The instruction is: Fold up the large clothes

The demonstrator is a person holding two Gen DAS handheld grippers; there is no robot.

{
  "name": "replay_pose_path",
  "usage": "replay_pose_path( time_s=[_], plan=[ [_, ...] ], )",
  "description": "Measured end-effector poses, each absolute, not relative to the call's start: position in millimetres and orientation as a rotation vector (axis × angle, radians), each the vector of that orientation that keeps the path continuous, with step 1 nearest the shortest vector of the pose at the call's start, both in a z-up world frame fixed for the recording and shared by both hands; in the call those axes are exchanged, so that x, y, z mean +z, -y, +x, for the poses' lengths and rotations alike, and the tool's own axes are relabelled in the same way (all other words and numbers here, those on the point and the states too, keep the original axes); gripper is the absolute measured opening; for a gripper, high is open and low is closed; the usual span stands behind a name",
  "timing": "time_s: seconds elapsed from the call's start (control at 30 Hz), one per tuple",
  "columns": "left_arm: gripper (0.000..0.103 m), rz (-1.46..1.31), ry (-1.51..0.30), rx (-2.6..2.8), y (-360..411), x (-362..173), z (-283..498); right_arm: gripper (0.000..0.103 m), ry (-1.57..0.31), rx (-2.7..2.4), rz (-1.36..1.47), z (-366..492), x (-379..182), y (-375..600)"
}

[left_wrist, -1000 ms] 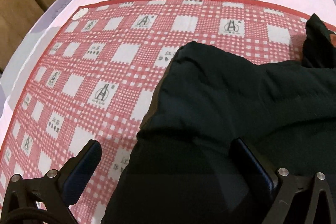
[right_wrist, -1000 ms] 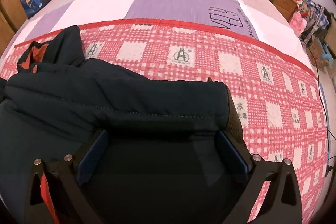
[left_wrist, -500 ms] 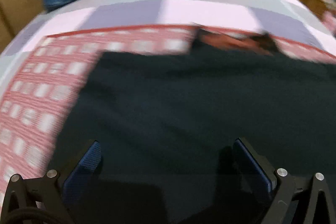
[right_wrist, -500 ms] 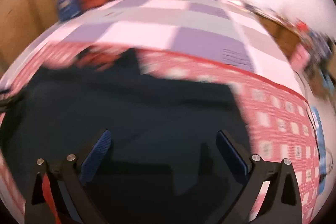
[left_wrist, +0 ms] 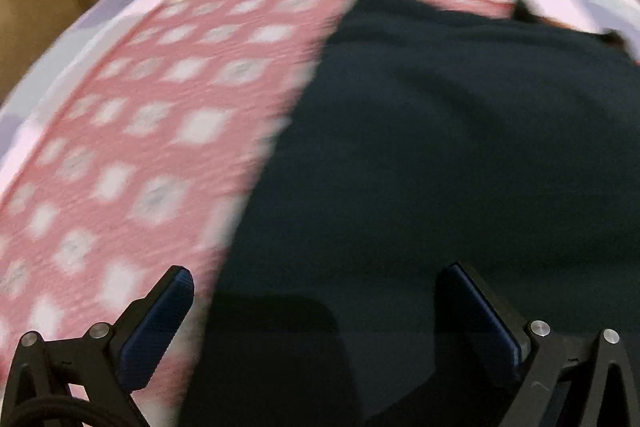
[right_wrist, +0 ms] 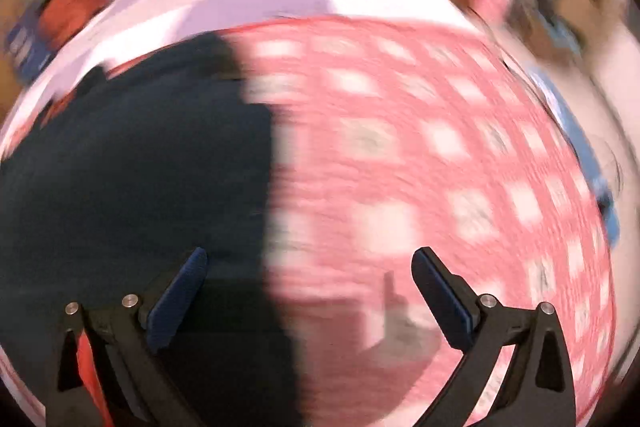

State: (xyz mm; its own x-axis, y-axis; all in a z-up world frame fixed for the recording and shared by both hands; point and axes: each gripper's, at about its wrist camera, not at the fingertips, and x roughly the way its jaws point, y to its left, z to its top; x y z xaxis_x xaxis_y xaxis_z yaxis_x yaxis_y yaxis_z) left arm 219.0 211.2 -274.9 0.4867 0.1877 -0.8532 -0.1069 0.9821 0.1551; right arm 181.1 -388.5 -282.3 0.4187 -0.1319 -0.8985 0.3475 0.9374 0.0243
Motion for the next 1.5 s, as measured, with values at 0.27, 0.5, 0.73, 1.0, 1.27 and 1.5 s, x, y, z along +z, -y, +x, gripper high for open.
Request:
replay_pose_path(
  time_s=[0.27,0.5,0.73,1.0,1.27,1.5],
  plan=[
    [0.103,0.112,-1.065,0.139,-158.4,-185.4,121.8,0.103,-1.066,-0.215,0.073,112.7,-205.9,347.1],
    [0.103,0.120,-1.083,0.111,-77.2,-90.3,44.3,0.103,-1.090,-0.227,0.103,41.8,-105.7,243.1],
    [0.103,0.042,-1.169,0.008,-65.4,-41.3,9.7,0.103,-1.271,-0.150,0.087,-13.4,-74.6,153.8],
    [0.103,0.028,-1.205,-0.053,-66.0,-16.3,-12.4,0.103,-1.292,-0.052,0.205,-41.5,-36.7,122.0],
    [0.103,0.023,-1.173,-0.036,-67.4,6.1,-17.4,0.103,-1.220,-0.041,0.167,-51.9,-3.1,114.4],
    [0.103,0.040,-1.173,-0.001,-64.3,9.1,-23.5,0.103,-1.237,-0.037,0.192,-52.9,-0.9,125.4]
  ],
)
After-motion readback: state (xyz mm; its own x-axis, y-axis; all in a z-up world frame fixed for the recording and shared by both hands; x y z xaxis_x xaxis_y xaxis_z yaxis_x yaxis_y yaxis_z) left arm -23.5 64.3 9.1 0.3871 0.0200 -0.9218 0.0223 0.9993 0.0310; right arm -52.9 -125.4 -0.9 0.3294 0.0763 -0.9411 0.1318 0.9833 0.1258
